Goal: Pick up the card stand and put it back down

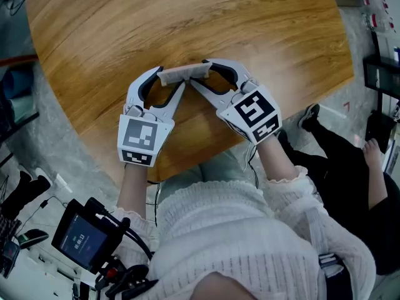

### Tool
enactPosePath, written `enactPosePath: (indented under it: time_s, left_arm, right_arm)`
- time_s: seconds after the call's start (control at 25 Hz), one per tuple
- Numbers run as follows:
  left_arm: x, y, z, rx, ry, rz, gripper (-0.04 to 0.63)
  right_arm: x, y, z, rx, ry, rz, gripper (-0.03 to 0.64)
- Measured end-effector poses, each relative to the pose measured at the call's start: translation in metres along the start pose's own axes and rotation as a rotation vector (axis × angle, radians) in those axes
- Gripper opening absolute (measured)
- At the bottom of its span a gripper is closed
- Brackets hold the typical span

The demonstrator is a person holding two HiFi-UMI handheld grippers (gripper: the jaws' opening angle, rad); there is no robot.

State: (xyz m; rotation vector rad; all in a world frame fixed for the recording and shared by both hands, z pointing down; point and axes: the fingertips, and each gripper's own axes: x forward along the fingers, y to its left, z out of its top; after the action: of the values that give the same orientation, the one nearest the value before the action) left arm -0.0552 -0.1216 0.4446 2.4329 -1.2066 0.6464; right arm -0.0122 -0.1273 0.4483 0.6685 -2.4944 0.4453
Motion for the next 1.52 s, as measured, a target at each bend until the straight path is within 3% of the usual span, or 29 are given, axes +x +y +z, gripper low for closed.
enactPosePath:
  time_s: [0.28,0.56,0.76,0.96,1.2,1.36,1.52]
  left_arm:
    - [-0.004,0.013,-0.005,-0.028,0.007,0.069,0.213]
    - [-0.013,0.019,-0.008,-0.053,-0.02,0.105,0.222]
    - [-0.01,0.003,0.004,-0.042,-0.087,0.039,0.195]
    - [-0.004,-0.02,0.018,0.022,-0.119,-0.016,0.138]
    - [-0.048,-0.053,0.053,0.059,-0.188,-0.048,0.069]
    - [-0.075,-0.066,0.054,0.024,-0.214,-0.06,0.028]
    - [-0.078,-0.067,0.057,0.055,-0.244,-0.081,0.009]
  right_arm:
    - [0.0,-0.002,0.004,0.056,-0.042,-0.051,0.194]
    - [-0.007,0.005,-0.003,0.034,-0.028,-0.017,0.193]
    - [-0.01,0.01,-0.003,-0.008,-0.065,-0.018,0.159]
    - [-0.025,0.01,0.005,-0.012,-0.128,-0.027,0.148]
    - [-0.07,0.042,0.039,-0.071,-0.217,-0.062,0.086]
    - [-0.089,0.069,0.043,-0.075,-0.24,-0.063,0.068]
    - [-0.093,0.072,0.044,-0.063,-0.272,-0.037,0.038]
